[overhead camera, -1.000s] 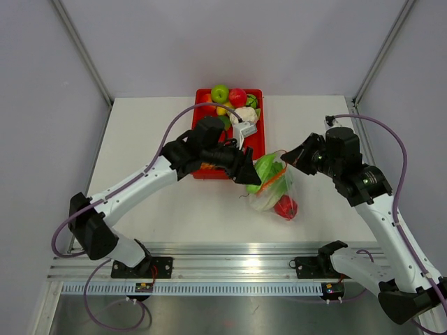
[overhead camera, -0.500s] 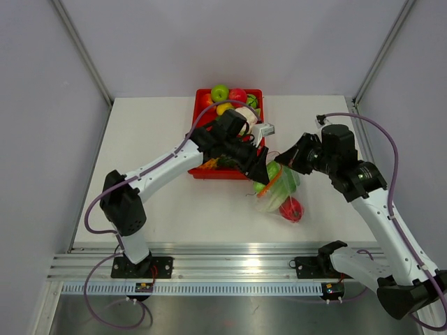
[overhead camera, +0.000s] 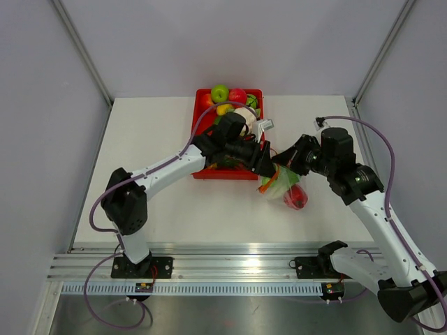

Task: Place the food in the zip-top bag and seal the zipper
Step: Place the fake fruit in the zipper food storage bag.

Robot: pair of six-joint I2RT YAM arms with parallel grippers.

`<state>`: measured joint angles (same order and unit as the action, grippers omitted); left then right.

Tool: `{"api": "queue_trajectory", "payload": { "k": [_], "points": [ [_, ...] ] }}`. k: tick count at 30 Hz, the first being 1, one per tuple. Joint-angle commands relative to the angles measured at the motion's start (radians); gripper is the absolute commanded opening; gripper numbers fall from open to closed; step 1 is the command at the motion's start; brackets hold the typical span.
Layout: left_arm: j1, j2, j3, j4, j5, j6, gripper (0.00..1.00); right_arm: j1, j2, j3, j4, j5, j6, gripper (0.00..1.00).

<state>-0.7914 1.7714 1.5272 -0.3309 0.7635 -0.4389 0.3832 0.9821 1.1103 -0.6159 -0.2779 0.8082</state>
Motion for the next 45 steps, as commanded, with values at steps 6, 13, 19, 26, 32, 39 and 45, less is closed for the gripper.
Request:
{"api": "queue_trajectory", "payload": {
  "k": [6,13,19,26,32,39,45],
  "points": [
    [-0.011,0.051,-0.101,0.228,0.080,-0.113,0.00,-0.001,-0.049,-0.040,0.151,-0.063,0.115,0.00],
    [-0.025,0.082,-0.055,0.066,0.126,-0.021,0.00,0.000,-0.042,-0.047,0.165,-0.064,0.129,0.00],
    [-0.026,0.034,-0.108,0.099,0.126,-0.044,0.68,0.000,-0.051,-0.056,0.163,-0.046,0.140,0.00],
    [-0.028,-0.019,-0.139,0.086,0.117,-0.032,0.80,-0.001,-0.063,-0.067,0.153,-0.030,0.141,0.00],
    [-0.028,-0.076,-0.162,0.070,0.099,-0.027,0.80,0.000,-0.069,-0.076,0.151,-0.026,0.140,0.00],
    [-0.029,-0.104,-0.176,0.075,0.082,-0.034,0.39,-0.001,-0.077,-0.107,0.183,-0.041,0.154,0.00],
    [-0.045,-0.092,-0.182,0.093,0.077,-0.056,0.00,0.000,-0.080,-0.139,0.215,-0.067,0.172,0.00]
  ]
}}
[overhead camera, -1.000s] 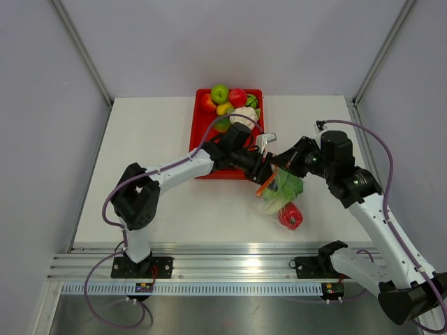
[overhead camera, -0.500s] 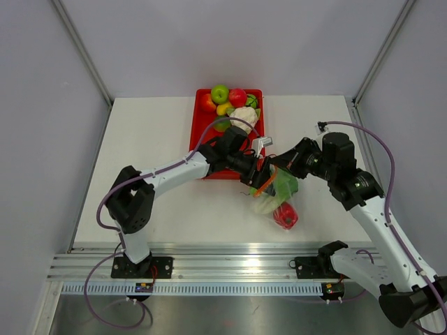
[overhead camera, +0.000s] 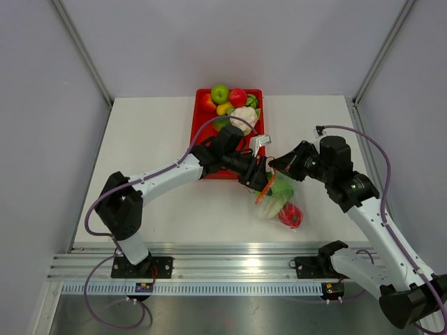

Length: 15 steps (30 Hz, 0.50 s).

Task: Place the food in the zip-top bag and seal the zipper
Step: Place the fake fruit in the zipper food storage bag.

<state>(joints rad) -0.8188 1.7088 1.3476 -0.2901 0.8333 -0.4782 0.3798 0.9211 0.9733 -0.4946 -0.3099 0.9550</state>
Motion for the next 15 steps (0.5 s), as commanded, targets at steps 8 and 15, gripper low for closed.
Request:
{"api": "queue_trajectory", "payload": {
  "k": [8,15],
  "points": [
    [-0.048,0.046,0.034,-0.001,-0.036,0.007,0.00,0.002,-0.014,-0.035,0.171,-0.106,0.071,0.00],
    [-0.068,0.120,0.127,-0.188,-0.103,0.147,0.00,0.002,-0.033,-0.027,0.177,-0.120,0.079,0.00]
  ]
}}
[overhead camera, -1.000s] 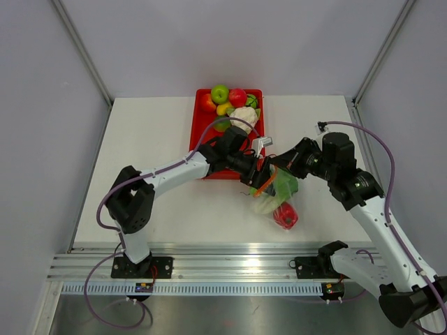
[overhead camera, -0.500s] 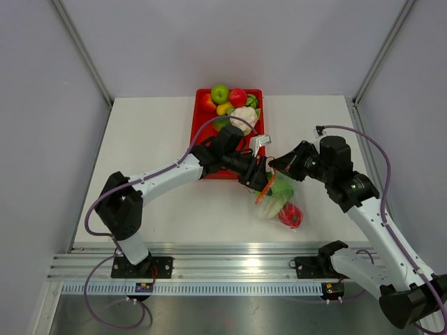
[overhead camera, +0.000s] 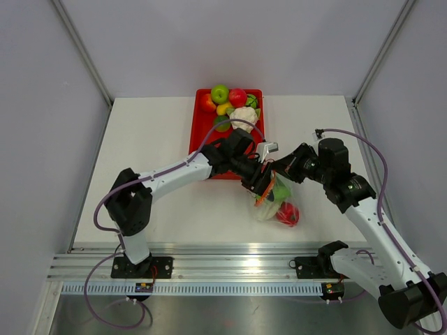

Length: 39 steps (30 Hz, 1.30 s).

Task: Place the food in the zip-top bag and seal the zipper
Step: Place the fake fruit in the zipper food storage bag.

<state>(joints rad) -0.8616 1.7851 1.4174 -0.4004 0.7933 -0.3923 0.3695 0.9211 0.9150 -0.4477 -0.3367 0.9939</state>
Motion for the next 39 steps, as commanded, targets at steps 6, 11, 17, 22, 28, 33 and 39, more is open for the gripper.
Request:
{"api": "queue_trajectory", "payload": {
  "k": [6,11,17,22,28,33,39],
  "points": [
    [-0.030,0.063,0.094,-0.087,-0.083,0.049,0.36,0.013,-0.042,0.008,0.158,-0.105,0.066,0.00],
    [-0.030,0.013,0.083,-0.115,-0.124,0.061,0.64,0.013,-0.054,0.015,0.138,-0.093,0.060,0.00],
    [-0.030,-0.050,0.077,-0.156,-0.183,0.079,0.77,0.013,-0.059,0.013,0.138,-0.090,0.060,0.00],
    [-0.030,-0.079,0.060,-0.167,-0.206,0.081,0.82,0.013,-0.064,0.024,0.132,-0.090,0.060,0.00],
    [-0.028,-0.141,0.043,-0.218,-0.275,0.112,0.83,0.013,-0.079,0.030,0.103,-0.076,0.051,0.00],
    [-0.030,-0.184,0.020,-0.236,-0.299,0.128,0.93,0.013,-0.088,0.007,0.112,-0.076,0.061,0.00],
    [-0.030,-0.233,-0.017,-0.224,-0.298,0.127,0.99,0.013,-0.093,-0.005,0.112,-0.076,0.065,0.00]
  ]
}}
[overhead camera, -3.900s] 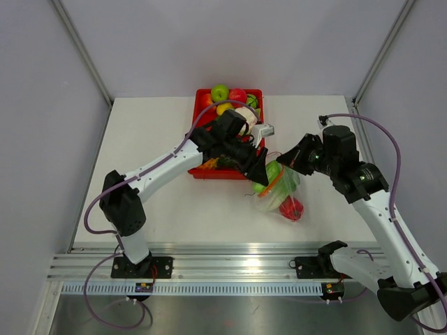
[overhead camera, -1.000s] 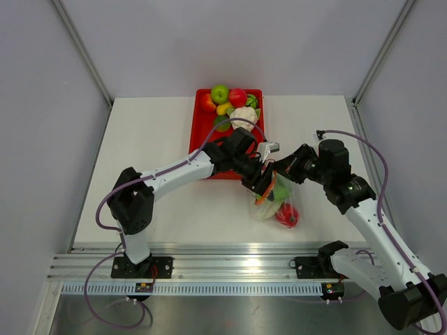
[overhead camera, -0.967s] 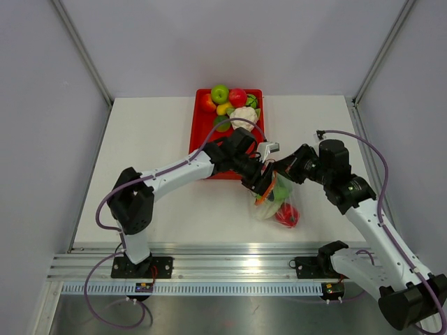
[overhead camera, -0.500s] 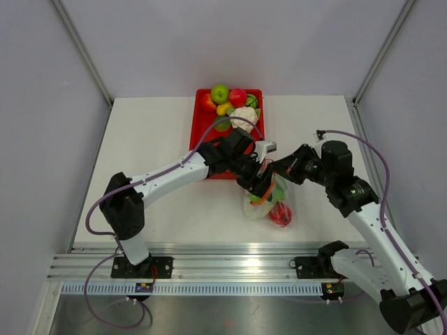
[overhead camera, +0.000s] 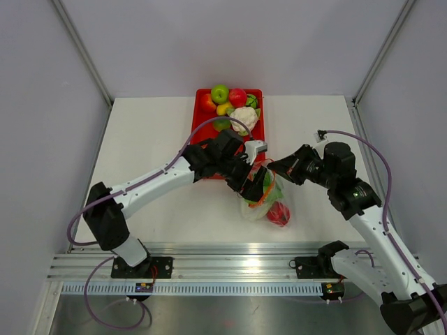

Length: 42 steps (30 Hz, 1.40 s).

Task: Place the food in the zip-top bag and seal the zipper
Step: Place the fake fruit in the zipper food storage bag.

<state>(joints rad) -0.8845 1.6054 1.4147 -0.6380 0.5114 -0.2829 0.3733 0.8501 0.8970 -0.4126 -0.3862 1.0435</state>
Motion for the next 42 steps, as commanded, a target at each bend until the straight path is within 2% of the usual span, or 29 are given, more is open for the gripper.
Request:
{"api": "queue_trajectory", "payload": {
  "k": [1,7,15,23,26,27,29,30,33,34,37,42],
  "points": [
    [-0.007,-0.062,-0.017,0.017,-0.020,0.017,0.99,0.009,-0.023,0.011,0.077,-0.026,0.015,0.00],
    [-0.007,-0.119,-0.037,0.018,-0.057,0.013,0.98,0.009,-0.031,0.010,0.077,-0.023,0.016,0.00],
    [-0.005,-0.174,-0.063,0.009,-0.151,0.002,0.85,0.009,-0.031,0.010,0.080,-0.026,0.018,0.00],
    [0.036,-0.281,-0.157,0.049,-0.188,-0.087,0.62,0.009,-0.039,0.014,0.069,-0.022,0.012,0.00],
    [0.062,-0.317,-0.215,0.063,-0.208,-0.117,0.48,0.010,-0.040,0.016,0.070,-0.022,0.015,0.00],
    [0.068,-0.341,-0.230,0.076,-0.214,-0.125,0.39,0.009,-0.040,0.016,0.070,-0.022,0.012,0.00],
    [0.096,-0.361,-0.276,0.090,-0.220,-0.153,0.28,0.009,-0.037,0.019,0.069,-0.022,0.012,0.00],
    [0.107,-0.375,-0.292,0.112,-0.212,-0.160,0.25,0.009,-0.037,0.019,0.069,-0.022,0.012,0.00],
    [0.154,-0.392,-0.356,0.181,-0.143,-0.197,0.32,0.009,-0.031,0.020,0.070,-0.028,0.010,0.00],
    [0.165,-0.394,-0.370,0.201,-0.133,-0.209,0.48,0.009,-0.031,0.020,0.072,-0.028,0.009,0.00],
    [0.196,-0.375,-0.418,0.296,-0.067,-0.280,0.64,0.009,-0.029,0.020,0.072,-0.028,0.009,0.00],
    [0.200,-0.332,-0.490,0.498,0.033,-0.398,0.60,0.009,-0.031,0.020,0.070,-0.025,0.010,0.00]
  ]
}}
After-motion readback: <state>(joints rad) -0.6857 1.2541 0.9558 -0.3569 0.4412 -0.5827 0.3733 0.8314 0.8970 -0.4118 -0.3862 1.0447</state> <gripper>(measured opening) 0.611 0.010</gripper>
